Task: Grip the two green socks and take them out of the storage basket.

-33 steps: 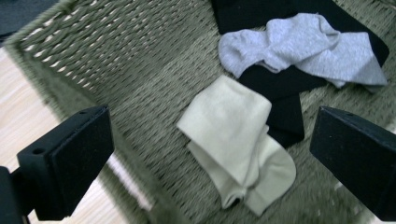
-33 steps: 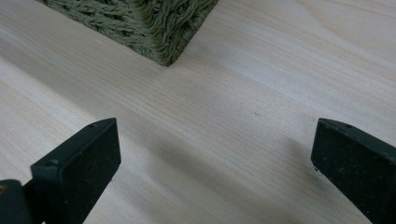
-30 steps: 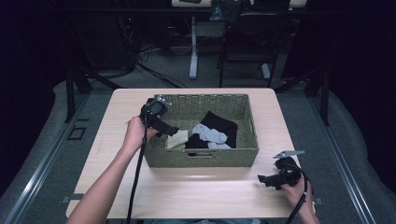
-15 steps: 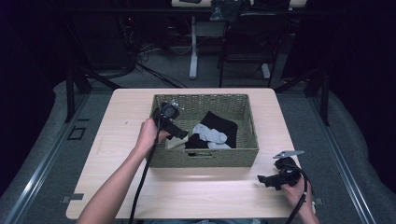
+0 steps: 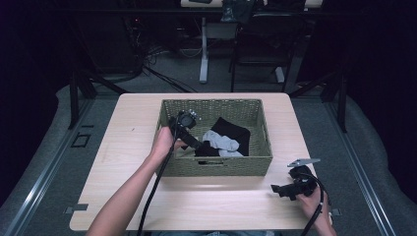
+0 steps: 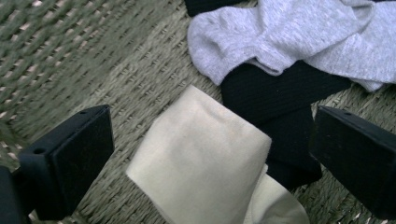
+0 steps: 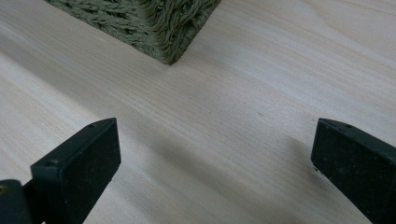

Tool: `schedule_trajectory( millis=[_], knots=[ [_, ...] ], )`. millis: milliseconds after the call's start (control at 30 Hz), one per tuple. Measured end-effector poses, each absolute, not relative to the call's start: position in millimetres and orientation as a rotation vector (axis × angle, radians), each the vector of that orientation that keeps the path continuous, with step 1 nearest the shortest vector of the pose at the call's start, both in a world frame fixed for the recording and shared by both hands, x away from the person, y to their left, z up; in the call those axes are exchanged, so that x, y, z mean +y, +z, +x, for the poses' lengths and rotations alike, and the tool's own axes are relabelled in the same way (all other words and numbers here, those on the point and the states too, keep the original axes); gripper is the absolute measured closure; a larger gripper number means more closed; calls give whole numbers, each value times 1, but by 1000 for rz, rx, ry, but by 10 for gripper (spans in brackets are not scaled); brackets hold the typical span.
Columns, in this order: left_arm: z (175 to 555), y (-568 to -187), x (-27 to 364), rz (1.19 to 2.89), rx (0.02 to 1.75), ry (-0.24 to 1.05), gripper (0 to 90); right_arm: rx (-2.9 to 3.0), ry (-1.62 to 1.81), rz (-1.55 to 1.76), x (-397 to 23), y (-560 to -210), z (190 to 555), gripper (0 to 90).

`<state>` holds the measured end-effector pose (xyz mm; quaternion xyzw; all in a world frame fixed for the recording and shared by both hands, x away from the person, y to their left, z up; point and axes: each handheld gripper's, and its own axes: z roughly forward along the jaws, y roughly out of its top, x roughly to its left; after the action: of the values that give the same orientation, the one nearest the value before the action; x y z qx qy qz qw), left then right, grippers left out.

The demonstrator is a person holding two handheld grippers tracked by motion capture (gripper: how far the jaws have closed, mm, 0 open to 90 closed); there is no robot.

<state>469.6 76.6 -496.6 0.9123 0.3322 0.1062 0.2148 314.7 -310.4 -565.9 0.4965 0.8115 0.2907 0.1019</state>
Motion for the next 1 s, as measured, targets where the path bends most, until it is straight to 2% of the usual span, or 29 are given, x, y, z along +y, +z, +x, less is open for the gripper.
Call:
schedule_trajectory(
  millis=[133,300,400,433,500,533,567,600,633,667,700,733,1000],
  knots=[
    [472,-502,73,2578,916,276,158,2398,858,1465,-310,-566,315,7],
    [474,-506,72,2611,910,248,212,2399,857,1465,-310,-566,315,7],
    [475,-507,72,2630,926,249,308,2398,855,1467,-310,-566,315,7],
    [475,-508,72,2632,931,247,308,2398,857,1467,-310,-566,315,7],
    [476,-509,72,2646,931,229,442,2400,856,1467,-310,-566,315,8],
    [476,-509,71,2649,934,231,571,2401,856,1467,-311,-566,315,7],
    [476,-509,72,2645,934,226,571,2401,856,1467,-311,-566,315,7],
    [476,-508,72,2635,942,233,627,2403,855,1466,-311,-566,315,7],
    [476,-507,74,2629,949,247,741,2402,856,1466,-311,-566,315,8],
    [476,-507,74,2629,949,247,777,2402,858,1468,-311,-566,315,7],
    [476,-506,75,2625,948,254,777,2402,858,1468,-311,-566,315,7],
    [475,-505,75,2614,951,271,826,2403,857,1466,-311,-566,315,7],
    [471,-485,83,2578,941,314,841,2400,854,1470,-310,-567,315,8]
  ],
)
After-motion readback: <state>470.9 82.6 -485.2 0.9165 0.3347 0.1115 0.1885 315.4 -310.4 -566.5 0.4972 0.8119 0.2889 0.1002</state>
